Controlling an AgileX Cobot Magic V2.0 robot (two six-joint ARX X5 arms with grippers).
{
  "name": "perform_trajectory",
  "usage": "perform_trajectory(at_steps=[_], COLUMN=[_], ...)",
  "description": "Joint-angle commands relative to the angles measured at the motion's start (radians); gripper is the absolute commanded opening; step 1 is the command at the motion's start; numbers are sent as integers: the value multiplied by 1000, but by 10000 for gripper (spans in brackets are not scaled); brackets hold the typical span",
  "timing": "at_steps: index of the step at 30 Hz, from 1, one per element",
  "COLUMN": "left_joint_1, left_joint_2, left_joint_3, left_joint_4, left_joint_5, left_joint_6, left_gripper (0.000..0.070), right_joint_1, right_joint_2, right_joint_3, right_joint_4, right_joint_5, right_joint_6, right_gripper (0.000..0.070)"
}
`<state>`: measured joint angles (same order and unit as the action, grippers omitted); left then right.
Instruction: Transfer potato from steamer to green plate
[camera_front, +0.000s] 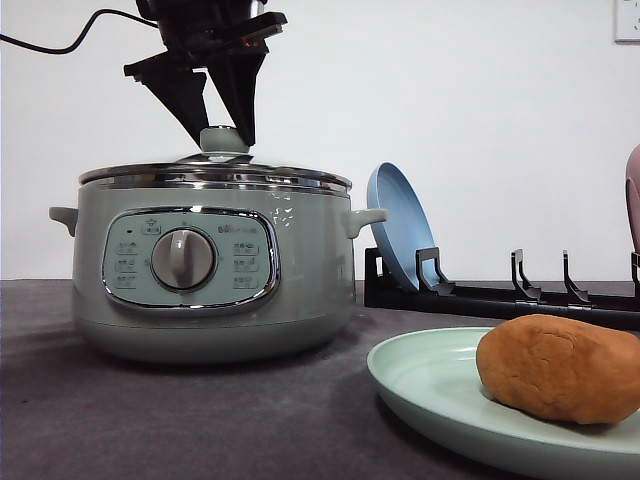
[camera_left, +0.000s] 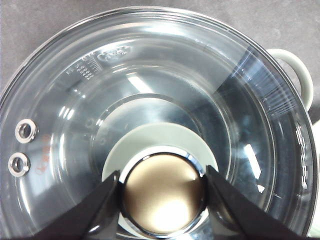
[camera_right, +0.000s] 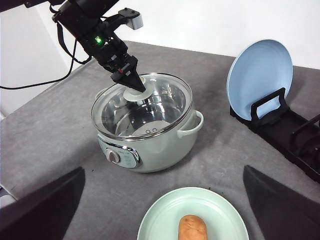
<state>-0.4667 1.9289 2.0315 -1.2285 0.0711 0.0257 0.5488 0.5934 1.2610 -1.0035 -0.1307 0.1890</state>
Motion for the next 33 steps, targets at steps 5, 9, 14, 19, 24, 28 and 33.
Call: perform_trajectory(at_steps=[5,9,14,19,24,28,33], left_joint_1=[-4,-5,-5,-5,-8,-11,-11], left_joint_2=[39,39,39,39,39,39,39], left_joint_3=[27,27,27,27,27,27,27], left_joint_4=[41,42,48,48,48,46,49], left_joint_5=[0,0,-1,-1,-1,1,1], left_joint_6=[68,68,72,74,74,71,71], left_gripper=[0,0,0,0,0,0,0], right_joint_1=[4,4,4,4,4,4,4], right_joint_2=[6,6,5,5,6,5,5], right_joint_3=[16,16,16,16,16,16,16], right_joint_4=[7,8,7,8,8,8,8], right_joint_5=[1,1,1,1,0,0,0], right_joint_6=[13,13,13,13,13,14,14], right_gripper=[641,641,641,641,641,641,641])
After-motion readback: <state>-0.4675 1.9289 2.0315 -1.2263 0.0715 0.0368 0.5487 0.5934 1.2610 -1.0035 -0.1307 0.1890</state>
